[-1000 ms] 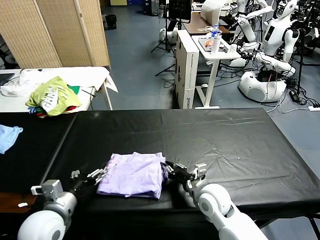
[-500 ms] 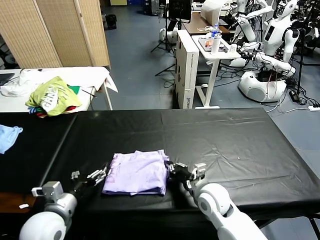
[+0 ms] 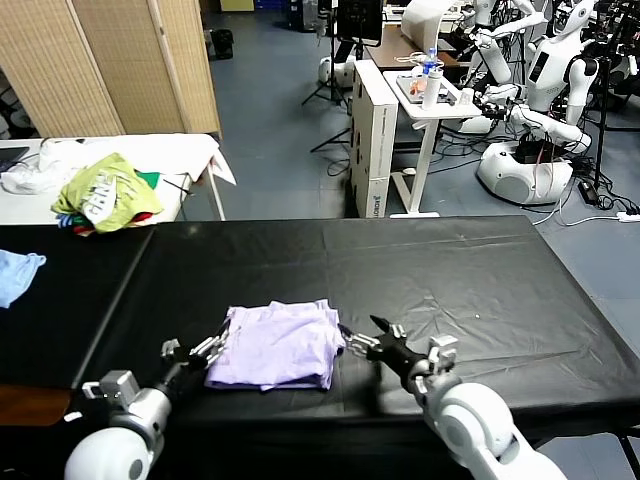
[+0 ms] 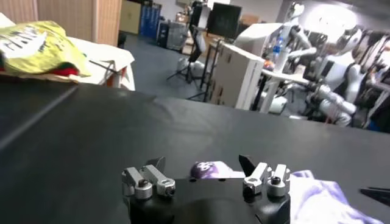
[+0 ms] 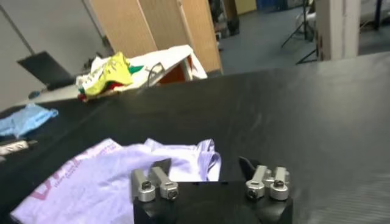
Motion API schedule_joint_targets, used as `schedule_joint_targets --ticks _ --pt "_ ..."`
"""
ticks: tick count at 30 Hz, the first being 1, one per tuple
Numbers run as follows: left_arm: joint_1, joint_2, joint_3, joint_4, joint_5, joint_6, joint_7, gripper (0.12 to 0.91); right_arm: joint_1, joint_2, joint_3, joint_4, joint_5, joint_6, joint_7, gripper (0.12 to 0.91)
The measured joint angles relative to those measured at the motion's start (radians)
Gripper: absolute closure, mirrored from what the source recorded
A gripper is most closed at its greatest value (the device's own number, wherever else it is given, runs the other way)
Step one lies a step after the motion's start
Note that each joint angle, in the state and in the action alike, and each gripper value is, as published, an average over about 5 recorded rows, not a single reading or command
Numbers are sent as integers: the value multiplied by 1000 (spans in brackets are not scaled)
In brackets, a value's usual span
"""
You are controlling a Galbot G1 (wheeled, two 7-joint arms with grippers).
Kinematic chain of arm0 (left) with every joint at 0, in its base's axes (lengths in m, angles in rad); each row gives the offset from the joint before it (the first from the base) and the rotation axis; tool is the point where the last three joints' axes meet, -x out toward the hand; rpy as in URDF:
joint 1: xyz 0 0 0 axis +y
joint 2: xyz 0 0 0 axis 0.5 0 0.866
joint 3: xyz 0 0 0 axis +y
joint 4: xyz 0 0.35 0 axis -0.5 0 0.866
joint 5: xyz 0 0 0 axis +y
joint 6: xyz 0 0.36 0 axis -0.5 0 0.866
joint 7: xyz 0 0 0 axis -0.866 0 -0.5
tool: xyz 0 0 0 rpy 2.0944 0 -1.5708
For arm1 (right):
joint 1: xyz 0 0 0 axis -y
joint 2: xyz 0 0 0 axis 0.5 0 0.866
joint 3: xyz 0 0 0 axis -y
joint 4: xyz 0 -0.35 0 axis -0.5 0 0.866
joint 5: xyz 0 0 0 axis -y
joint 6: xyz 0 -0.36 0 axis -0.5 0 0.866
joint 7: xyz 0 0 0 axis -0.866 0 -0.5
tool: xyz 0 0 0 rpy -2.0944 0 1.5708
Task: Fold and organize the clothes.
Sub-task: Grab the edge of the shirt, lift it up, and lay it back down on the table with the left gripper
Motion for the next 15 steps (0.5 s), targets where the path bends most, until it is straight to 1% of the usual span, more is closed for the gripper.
schedule_joint_targets --ticks 7,15 --pt "-18 -41 7 47 -19 -26 13 123 -61 -17 86 65 8 0 -1 118" --pt "-28 -72 17 85 -44 -38 20 123 -91 -19 120 96 6 -1 -1 118"
